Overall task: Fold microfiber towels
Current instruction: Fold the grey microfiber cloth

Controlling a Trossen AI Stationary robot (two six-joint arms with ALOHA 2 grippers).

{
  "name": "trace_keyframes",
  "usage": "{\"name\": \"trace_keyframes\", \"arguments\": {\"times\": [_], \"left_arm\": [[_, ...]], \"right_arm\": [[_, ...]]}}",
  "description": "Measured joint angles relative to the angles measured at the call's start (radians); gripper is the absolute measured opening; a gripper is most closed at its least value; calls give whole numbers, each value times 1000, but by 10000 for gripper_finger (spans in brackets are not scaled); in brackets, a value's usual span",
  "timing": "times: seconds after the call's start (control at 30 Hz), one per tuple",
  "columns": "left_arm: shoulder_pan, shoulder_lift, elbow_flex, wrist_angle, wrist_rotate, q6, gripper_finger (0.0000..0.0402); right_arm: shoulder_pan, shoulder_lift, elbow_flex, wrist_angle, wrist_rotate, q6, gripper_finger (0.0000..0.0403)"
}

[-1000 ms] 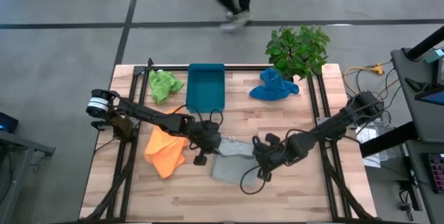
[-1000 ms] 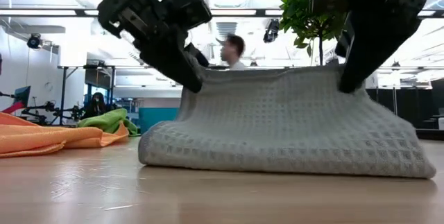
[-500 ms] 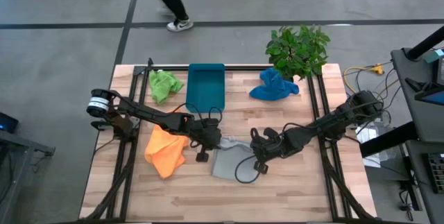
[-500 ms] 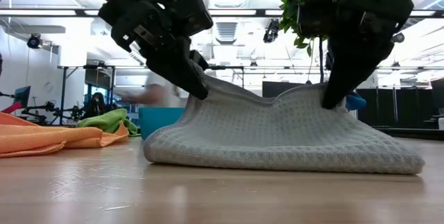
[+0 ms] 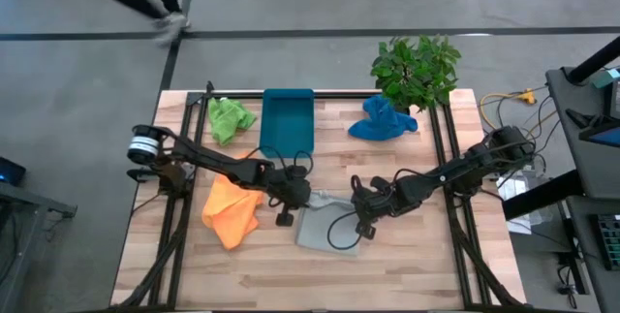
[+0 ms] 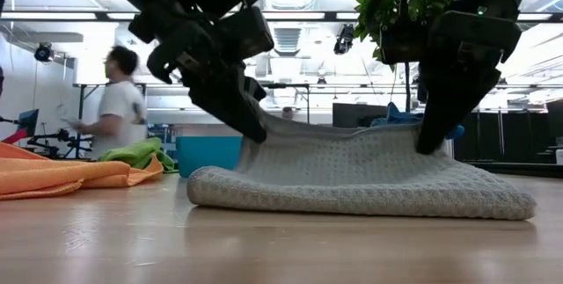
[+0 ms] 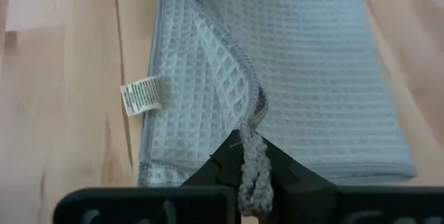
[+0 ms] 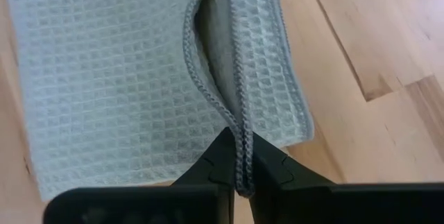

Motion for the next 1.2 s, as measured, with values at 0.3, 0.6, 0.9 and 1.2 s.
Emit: {"name": "trace_keyframes", "arguments": {"times": [0.3,0.6,0.9,1.2], "left_arm": [[34,4,2,67,-28,7,56],[59,-33,11,29,-28,0,177],[-12,-54,12,6,93,-50,196],[-251,-47,8,7,-90,111,196]], "right_arm": [[-3,0,0,-49,71,72,82],[1,-90,0,-83,105,83,142],[103,-161,-26,212,110,-26,158],[272,19,-18,465,110,-184,160]]}}
